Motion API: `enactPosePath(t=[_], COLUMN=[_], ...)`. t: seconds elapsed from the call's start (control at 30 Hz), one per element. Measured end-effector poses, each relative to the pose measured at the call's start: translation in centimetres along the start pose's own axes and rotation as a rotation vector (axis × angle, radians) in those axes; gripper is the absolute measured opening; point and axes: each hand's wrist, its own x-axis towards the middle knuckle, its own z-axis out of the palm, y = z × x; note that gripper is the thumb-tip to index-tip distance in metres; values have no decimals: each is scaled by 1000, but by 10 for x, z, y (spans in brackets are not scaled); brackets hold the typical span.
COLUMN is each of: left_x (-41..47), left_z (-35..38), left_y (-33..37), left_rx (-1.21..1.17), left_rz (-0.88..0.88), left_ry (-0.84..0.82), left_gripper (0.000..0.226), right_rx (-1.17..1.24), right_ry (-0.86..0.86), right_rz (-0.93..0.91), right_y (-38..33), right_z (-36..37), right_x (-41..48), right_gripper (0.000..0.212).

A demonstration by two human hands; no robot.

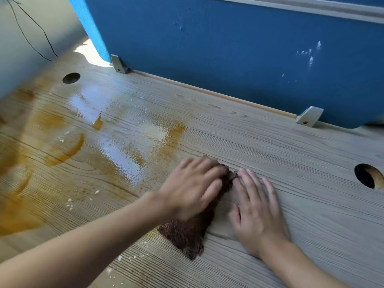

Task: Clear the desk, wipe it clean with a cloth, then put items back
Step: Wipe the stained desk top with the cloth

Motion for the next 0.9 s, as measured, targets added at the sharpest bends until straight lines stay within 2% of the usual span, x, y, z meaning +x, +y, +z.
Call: enactPosePath(t=[0.07,0.17,0.3,0.43,0.5,0.63,0.7,0.83,0.87,0.9], left_x=[24,36,42,59,63,52,35,5,6,10], left_z=[-11,-9,-15,-55,-84,-124,-134,-131,-123,-111], left_y=[-11,-18,-19,-21,-20,-14,-8,-5,-4,-2], left_rx=[79,235,98,-90,-109,-95,-99,-10,-53,-114], left_rz=[-75,-27,-25,-49,4,149,176,117,84,49], left_ry=[-21,-125,-115,150,290,325,233,-356,-391,-322], left_gripper=[58,49,20,3,12,5,8,12,13,15], right_rx=[-16,-19,-28,-9,-9,5,11,3,0,-2], right_ry=[-13,-25,-36,-20,-21,-23,-23,-31,-33,-33], right_rz=[12,20,23,30,42,34,33,33,35,36], right_y=[-1,-1,-2,-2,-3,-3,-3,-3,-3,-3], right_z=[-1,-3,-4,-5,-5,-6,-6,-7,-7,-7], right_x=[0,0,-1,-1,0,1,1,1,1,1], right_gripper=[62,62,62,62,63,63,63,63,63,63])
